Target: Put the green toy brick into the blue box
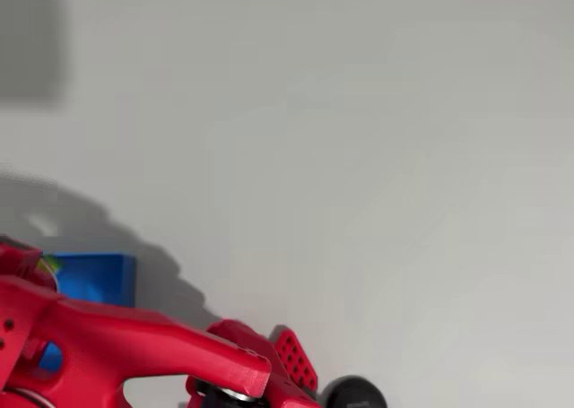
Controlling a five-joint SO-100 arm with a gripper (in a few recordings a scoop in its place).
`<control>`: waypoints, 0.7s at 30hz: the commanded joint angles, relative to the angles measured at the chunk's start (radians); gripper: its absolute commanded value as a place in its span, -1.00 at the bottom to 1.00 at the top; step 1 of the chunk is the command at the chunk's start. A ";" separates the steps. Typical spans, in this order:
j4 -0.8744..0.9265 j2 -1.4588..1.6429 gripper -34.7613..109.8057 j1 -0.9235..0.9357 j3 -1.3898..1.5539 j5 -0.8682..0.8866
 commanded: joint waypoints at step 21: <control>0.034 0.060 -0.23 -0.054 0.034 -0.021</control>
